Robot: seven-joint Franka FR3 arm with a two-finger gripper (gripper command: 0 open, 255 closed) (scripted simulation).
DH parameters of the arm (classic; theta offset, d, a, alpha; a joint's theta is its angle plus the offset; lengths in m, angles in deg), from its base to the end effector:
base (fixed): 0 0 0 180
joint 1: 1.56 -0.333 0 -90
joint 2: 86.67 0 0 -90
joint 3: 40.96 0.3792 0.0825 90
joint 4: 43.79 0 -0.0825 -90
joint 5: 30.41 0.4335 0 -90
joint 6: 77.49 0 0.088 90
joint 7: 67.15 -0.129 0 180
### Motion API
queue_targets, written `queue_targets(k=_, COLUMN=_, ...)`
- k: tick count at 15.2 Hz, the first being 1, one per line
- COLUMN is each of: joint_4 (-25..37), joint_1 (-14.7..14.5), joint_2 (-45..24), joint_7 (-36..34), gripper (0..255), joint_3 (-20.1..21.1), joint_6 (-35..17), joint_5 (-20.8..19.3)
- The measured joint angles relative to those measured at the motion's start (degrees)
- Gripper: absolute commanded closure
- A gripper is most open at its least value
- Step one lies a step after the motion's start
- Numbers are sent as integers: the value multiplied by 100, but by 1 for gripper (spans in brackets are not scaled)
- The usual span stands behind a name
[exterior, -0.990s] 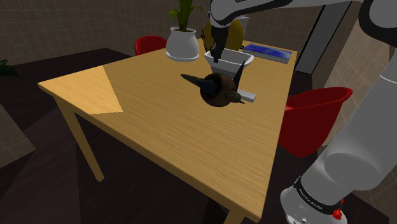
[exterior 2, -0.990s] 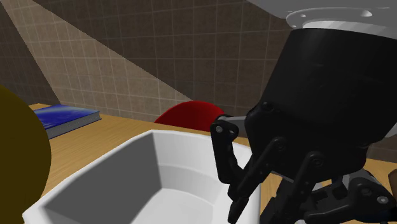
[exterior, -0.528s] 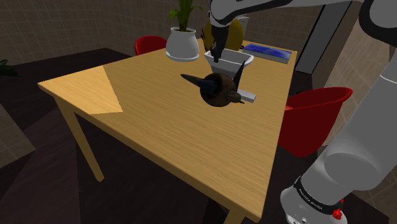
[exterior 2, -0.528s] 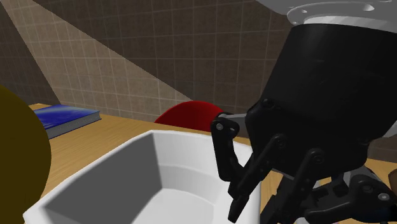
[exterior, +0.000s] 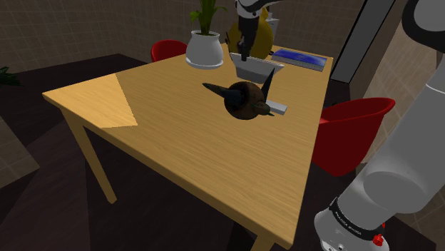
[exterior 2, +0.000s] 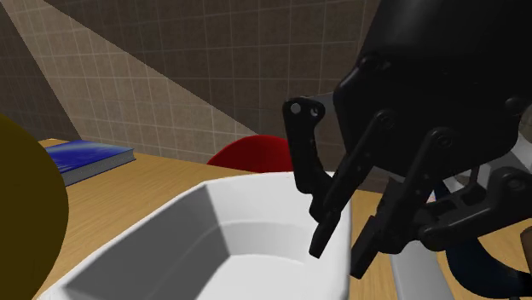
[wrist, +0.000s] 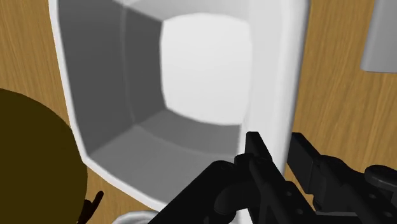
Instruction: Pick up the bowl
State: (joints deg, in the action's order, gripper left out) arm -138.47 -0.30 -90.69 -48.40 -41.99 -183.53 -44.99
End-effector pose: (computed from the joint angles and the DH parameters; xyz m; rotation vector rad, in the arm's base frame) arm 0.6526 -0.0508 0.6080 2.8284 0.4889 0.1150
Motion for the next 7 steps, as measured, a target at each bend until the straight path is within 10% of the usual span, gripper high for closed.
queue_targets(k=7, joint_4=609, joint_1=-17, joint_2=-87, joint_7=107, gripper=255, joint_3=13, joint_6=516, joint_5=31)
